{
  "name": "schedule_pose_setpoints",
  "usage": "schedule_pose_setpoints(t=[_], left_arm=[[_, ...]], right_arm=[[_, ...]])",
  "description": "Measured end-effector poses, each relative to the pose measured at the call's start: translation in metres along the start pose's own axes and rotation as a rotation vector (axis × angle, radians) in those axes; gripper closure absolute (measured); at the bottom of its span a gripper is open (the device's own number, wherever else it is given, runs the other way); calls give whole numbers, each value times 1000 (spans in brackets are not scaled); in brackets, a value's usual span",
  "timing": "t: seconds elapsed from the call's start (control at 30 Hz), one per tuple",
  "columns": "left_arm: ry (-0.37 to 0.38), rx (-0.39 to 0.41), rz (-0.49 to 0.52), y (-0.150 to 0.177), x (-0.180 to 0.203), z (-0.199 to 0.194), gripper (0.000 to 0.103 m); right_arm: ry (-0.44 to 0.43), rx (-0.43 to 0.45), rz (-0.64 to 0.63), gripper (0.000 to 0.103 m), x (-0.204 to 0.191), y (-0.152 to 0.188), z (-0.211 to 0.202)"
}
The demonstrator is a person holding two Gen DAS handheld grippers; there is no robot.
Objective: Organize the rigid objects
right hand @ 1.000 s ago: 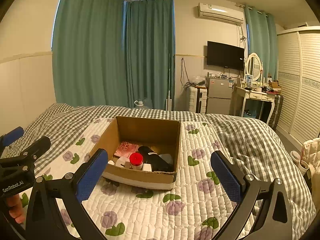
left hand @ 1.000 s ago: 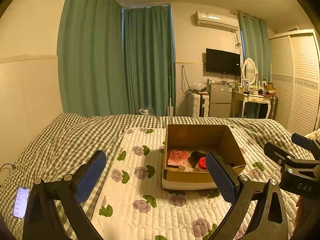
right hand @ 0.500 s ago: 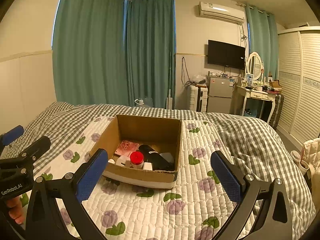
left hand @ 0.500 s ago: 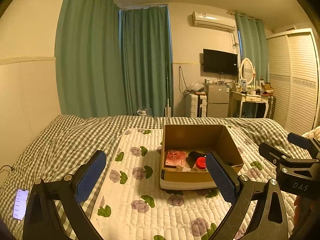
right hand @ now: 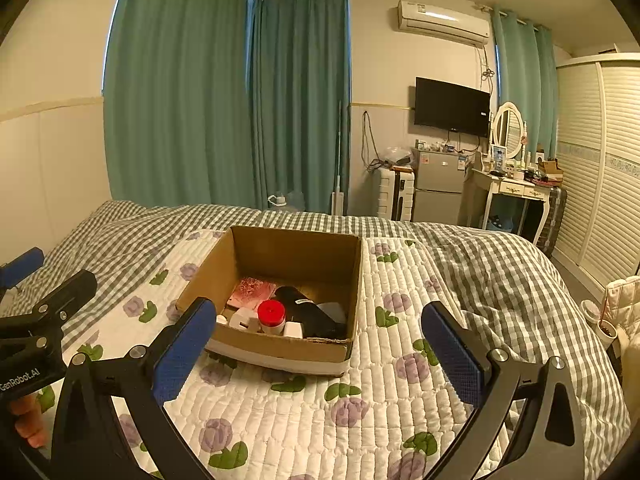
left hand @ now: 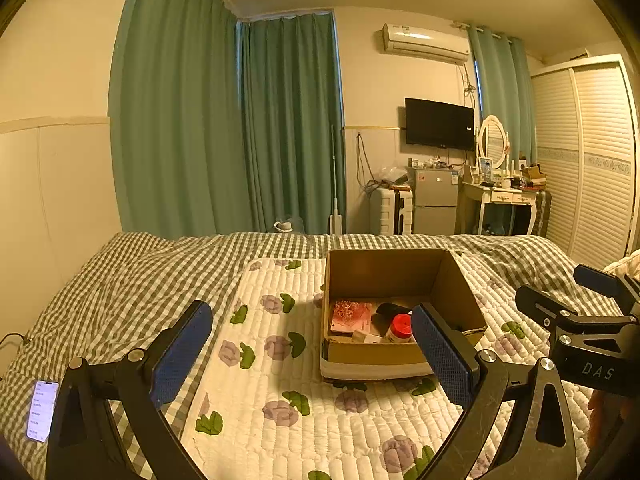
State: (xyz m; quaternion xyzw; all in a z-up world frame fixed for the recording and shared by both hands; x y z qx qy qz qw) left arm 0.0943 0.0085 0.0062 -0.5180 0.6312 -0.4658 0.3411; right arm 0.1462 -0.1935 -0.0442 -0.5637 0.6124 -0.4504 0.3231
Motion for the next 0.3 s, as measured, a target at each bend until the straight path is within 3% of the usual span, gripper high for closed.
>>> schedule_pose_setpoints(t=[0.3], left_arm=[[8,-27,-4,6,0,6,1]], right_arm=[[-2,-2,0,0,1,0,0]])
Point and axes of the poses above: each gripper's, at about its wrist camera, not at the fingertips, and z roughly the way its jaws point, x to its right, y to its underside, the point moved 3 cm from there along z, roughly the way its jaws point, and after that the axes turned 15 degrees about y, right-handed, at the moved point
